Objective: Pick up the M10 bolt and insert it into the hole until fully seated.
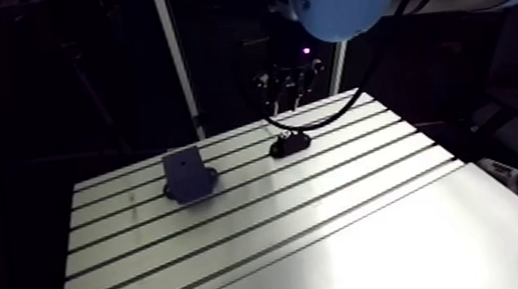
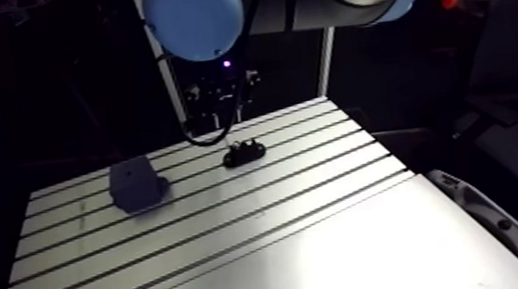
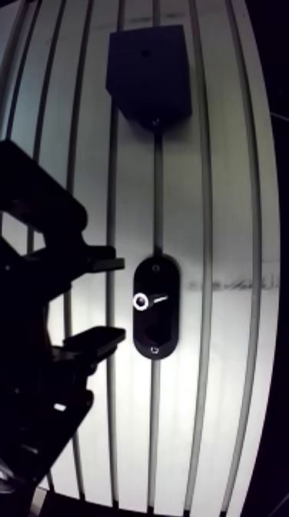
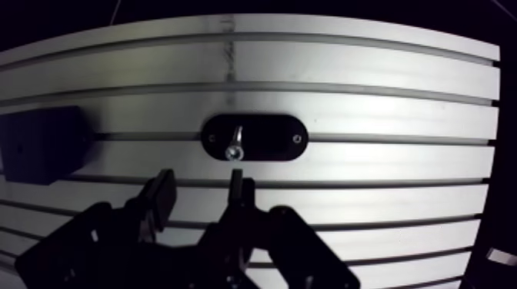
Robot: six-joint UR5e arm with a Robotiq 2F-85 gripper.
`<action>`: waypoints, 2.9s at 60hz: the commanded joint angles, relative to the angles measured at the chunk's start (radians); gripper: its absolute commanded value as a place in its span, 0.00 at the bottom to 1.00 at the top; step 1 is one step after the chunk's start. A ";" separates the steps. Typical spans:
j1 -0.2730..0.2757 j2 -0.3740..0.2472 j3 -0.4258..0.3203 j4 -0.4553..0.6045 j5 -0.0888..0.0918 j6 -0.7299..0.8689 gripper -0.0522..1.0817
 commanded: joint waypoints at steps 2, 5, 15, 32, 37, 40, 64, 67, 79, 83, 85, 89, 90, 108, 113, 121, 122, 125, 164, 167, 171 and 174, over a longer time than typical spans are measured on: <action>-0.002 0.019 -0.002 -0.011 -0.002 0.000 0.52; -0.002 0.021 -0.004 -0.011 -0.007 0.000 0.53; -0.009 0.031 -0.007 -0.013 -0.024 -0.002 0.53; -0.008 0.047 -0.007 -0.014 -0.028 -0.003 0.53; -0.009 0.056 -0.009 -0.024 -0.028 -0.005 0.53; -0.009 0.059 -0.009 -0.029 -0.029 -0.005 0.53; -0.008 0.087 -0.012 -0.042 -0.029 0.000 0.53; -0.008 0.090 -0.013 -0.042 -0.029 0.000 0.53; -0.008 0.101 -0.021 -0.042 -0.030 0.000 0.53; -0.008 0.102 -0.021 -0.042 -0.029 0.000 0.53; -0.008 0.104 -0.021 -0.042 -0.029 0.000 0.53; -0.006 0.105 -0.020 -0.042 -0.029 0.000 0.53; -0.006 0.106 -0.020 -0.042 -0.029 0.000 0.53; -0.006 0.109 -0.018 -0.042 -0.029 0.000 0.53; -0.006 0.111 -0.018 -0.042 -0.031 0.000 0.53; -0.006 0.116 -0.020 -0.042 -0.031 0.000 0.53; -0.005 0.116 -0.018 -0.042 -0.031 0.000 0.53; -0.005 0.116 -0.018 -0.042 -0.031 0.000 0.53; -0.003 0.128 -0.021 -0.042 -0.031 0.000 0.53; -0.003 0.129 -0.021 -0.042 -0.031 0.000 0.53; -0.003 0.129 -0.021 -0.042 -0.031 0.000 0.53; -0.003 0.129 -0.021 -0.042 -0.031 0.001 0.53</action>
